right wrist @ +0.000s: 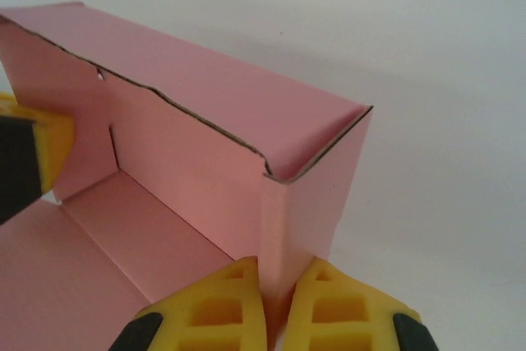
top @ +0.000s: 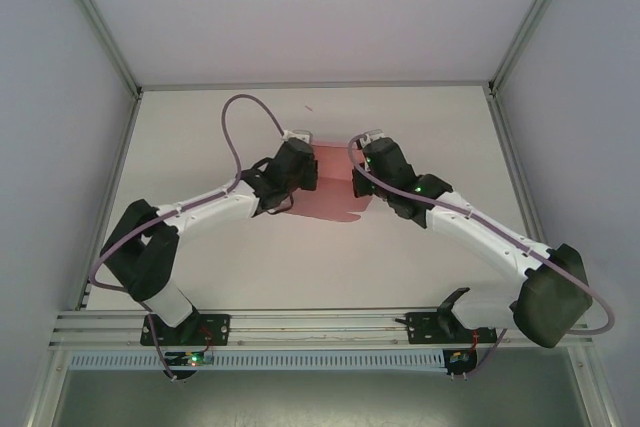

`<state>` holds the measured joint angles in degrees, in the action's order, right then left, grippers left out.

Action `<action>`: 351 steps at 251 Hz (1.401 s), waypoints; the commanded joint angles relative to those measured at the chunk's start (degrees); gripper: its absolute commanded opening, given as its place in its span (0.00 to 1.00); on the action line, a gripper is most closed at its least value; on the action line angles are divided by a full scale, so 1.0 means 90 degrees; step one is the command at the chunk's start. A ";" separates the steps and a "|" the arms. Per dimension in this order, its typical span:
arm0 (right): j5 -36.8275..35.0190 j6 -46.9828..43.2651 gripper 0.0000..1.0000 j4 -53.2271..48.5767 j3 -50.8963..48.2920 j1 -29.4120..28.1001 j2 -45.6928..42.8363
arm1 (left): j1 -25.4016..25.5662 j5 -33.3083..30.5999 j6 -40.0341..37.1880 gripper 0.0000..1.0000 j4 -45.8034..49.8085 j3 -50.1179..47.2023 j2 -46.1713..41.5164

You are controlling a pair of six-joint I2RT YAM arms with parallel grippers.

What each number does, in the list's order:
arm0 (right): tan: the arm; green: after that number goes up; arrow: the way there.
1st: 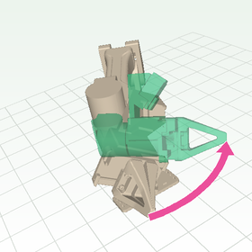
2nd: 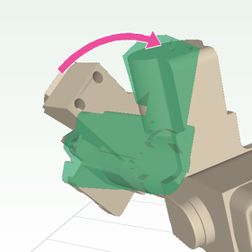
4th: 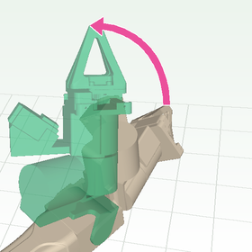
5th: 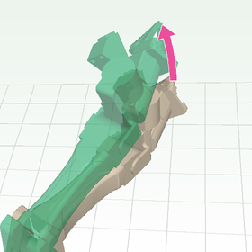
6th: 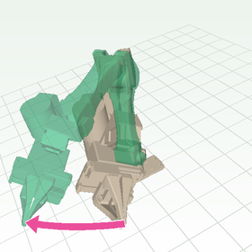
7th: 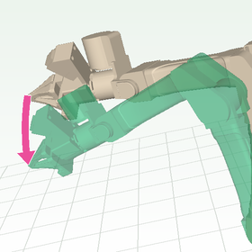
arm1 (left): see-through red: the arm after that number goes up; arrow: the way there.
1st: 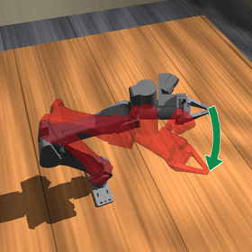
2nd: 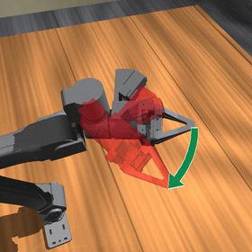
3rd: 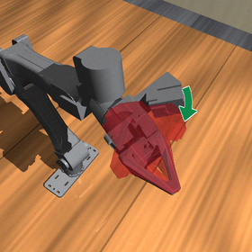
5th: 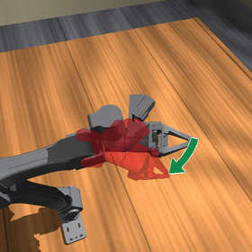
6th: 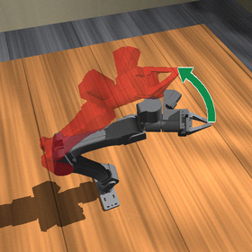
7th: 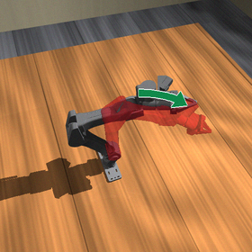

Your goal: Assemble paper box

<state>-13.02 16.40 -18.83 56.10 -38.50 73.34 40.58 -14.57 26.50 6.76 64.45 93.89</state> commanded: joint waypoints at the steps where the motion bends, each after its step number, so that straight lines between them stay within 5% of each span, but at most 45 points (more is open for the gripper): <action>1: 0.0212 -0.0390 0.00 0.0134 0.0492 -0.0732 -0.0221 | 0.0256 -0.1905 0.0388 0.00 0.0642 0.0698 0.0435; 40: -0.1869 -0.0200 0.00 -0.0333 0.0622 -0.0849 -0.0065 | 0.0256 -0.3173 0.1435 0.00 0.2242 0.1350 0.0874; 75: -0.3336 0.0061 0.00 -0.0408 0.0642 -0.0768 0.0164 | 0.0261 -0.2826 0.1851 0.00 0.2615 0.1391 0.0792; 264: -0.5199 0.0627 0.00 -0.1029 0.0804 -0.0117 0.0589 | 0.0199 -0.4220 0.3783 0.00 0.5796 0.1910 0.0634; 301: -0.3970 0.0448 0.06 -0.0485 0.0634 0.0114 0.0554 | 0.0290 -0.2957 0.2255 0.00 0.3696 0.1062 0.0017; 332: -0.1692 0.0020 0.19 0.0835 0.0099 0.0313 0.0201 | 0.0320 -0.1410 0.1310 0.00 0.1863 0.0355 -0.0543; 351: -0.0278 -0.0127 0.33 0.1398 -0.0061 0.0426 0.0033 | 0.0325 -0.1050 0.1111 0.00 0.1545 0.0254 -0.0711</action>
<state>-27.40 17.63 -13.13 57.93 -38.70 78.32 45.78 -26.15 43.88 24.16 70.15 90.08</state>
